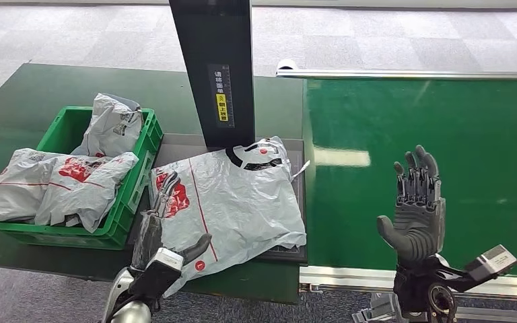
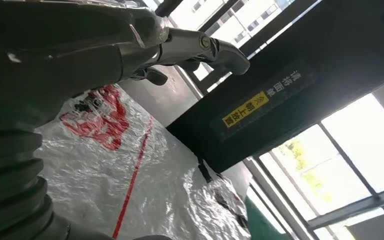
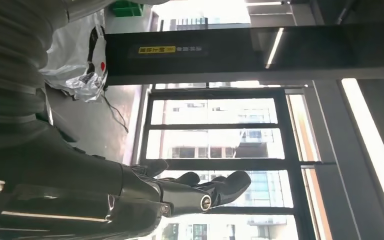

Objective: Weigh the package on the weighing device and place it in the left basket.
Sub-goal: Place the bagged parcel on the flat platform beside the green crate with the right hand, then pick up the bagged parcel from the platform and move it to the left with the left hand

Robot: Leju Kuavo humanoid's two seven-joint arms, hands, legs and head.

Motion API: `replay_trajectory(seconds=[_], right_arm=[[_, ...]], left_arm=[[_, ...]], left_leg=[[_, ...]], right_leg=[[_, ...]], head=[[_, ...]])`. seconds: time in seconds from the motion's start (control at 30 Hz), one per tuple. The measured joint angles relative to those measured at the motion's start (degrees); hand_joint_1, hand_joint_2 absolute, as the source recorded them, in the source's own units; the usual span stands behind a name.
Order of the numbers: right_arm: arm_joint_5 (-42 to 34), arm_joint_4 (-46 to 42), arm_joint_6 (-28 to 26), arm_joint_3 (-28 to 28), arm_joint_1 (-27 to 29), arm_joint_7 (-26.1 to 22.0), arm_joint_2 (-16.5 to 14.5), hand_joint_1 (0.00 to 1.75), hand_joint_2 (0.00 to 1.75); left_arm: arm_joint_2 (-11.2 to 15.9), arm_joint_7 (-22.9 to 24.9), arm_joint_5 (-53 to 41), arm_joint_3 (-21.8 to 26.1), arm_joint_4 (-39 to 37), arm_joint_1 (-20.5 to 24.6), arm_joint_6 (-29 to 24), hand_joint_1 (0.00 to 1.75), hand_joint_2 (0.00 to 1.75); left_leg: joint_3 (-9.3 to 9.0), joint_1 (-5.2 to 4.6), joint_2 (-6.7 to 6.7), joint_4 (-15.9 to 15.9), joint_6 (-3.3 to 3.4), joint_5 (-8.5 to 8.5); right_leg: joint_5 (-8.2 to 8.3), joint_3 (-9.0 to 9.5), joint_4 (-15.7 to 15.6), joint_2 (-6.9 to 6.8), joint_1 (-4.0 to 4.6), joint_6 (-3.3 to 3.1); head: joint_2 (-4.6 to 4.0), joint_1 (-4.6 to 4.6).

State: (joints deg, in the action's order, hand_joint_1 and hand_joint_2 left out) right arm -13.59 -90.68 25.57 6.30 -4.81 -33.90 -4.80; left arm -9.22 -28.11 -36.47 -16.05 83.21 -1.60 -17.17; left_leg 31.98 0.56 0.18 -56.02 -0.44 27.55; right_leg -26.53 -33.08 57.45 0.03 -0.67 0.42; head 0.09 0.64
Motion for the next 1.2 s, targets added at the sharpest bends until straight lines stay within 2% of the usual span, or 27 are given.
replay_trajectory(seconds=[0.13, 0.5, 0.67, 0.7, 0.73, 0.8, 0.83, 0.9, 1.2], right_arm=[[-1.3, -0.9, 1.7, 1.7, 0.2, 1.1, -2.0, 0.00, 1.75], [-1.4, -1.1, 1.8, 3.0, 0.2, 1.4, -3.8, 0.00, 1.75], [-0.3, -1.1, 1.6, 3.1, 0.1, 2.2, -4.4, 0.00, 1.75], [0.1, -1.1, 1.3, 3.1, 0.1, 2.3, -4.6, 0.00, 1.75], [0.5, -1.1, 0.9, 3.1, 0.1, 2.3, -4.8, 0.00, 1.75], [1.2, -1.1, 0.1, 3.1, 0.1, 2.3, -5.0, 0.00, 1.75], [1.6, -1.2, -0.3, 3.1, 0.1, 2.3, -5.1, 0.00, 1.75], [2.4, -1.4, -1.0, 3.2, 0.1, 2.3, -5.3, 0.00, 1.75], [4.3, -2.1, -2.7, 3.4, 0.4, 1.7, -5.8, 0.00, 1.75]], left_arm=[[0.0, 4.6, -9.6, -0.3, -3.4, 1.0, -3.7, 0.00, 1.75], [0.0, 5.6, -11.5, -0.7, -7.1, 1.9, -4.6, 0.00, 1.75], [-0.7, 9.3, -19.0, -0.7, -10.8, 4.6, -7.0, 0.00, 1.75], [-1.0, 9.8, -20.4, -0.7, -12.2, 5.6, -7.1, 0.07, 1.75], [-1.3, 10.3, -21.8, -0.7, -13.9, 6.6, -7.1, 0.43, 1.75], [-1.9, 11.2, -24.1, -0.8, -17.3, 8.7, -7.1, 1.28, 1.75], [-2.2, 11.7, -25.1, -0.8, -19.0, 9.7, -7.1, 1.65, 1.75], [-2.5, 12.5, -26.4, -1.0, -21.7, 11.2, -7.0, 1.75, 1.75], [-2.9, 13.7, -29.2, -1.5, -28.3, 14.4, -4.2, 1.75, 1.75]], left_leg=[[-0.01, 0.00, 0.01, 0.0, 0.00, 0.00], [0.00, 0.00, 0.01, 0.0, 0.00, 0.00], [-0.01, 0.00, -0.05, 0.0, 0.00, -0.01], [-0.02, 0.00, -0.05, 0.0, 0.00, -0.02], [-0.03, 0.00, -0.05, 0.0, 0.00, -0.03], [-0.05, 0.00, -0.04, 0.0, 0.00, -0.04], [-0.05, 0.00, -0.03, 0.0, 0.00, -0.04], [-0.06, 0.00, -0.01, 0.0, 0.00, -0.03], [-0.04, 0.00, -0.01, 0.0, -0.01, -0.02]], right_leg=[[0.00, 0.01, 0.0, 0.00, 0.00, 0.00], [0.00, 0.00, 0.0, 0.00, 0.00, 0.00], [0.00, 0.03, 0.0, -0.01, 0.00, 0.00], [0.01, 0.05, 0.0, -0.01, 0.00, 0.00], [0.01, 0.06, 0.0, -0.01, 0.00, 0.00], [0.02, 0.08, 0.0, -0.01, 0.00, 0.00], [0.02, 0.09, 0.0, 0.00, 0.00, 0.00], [0.03, 0.08, 0.0, 0.00, 0.00, 0.01], [0.02, 0.05, 0.0, 0.00, 0.00, 0.00]], head=[[0.00, 0.01], [0.00, 0.00], [0.00, 0.00], [0.00, 0.00], [0.00, 0.00], [0.00, -0.01], [0.00, -0.01], [0.00, -0.01], [0.00, 0.00]])
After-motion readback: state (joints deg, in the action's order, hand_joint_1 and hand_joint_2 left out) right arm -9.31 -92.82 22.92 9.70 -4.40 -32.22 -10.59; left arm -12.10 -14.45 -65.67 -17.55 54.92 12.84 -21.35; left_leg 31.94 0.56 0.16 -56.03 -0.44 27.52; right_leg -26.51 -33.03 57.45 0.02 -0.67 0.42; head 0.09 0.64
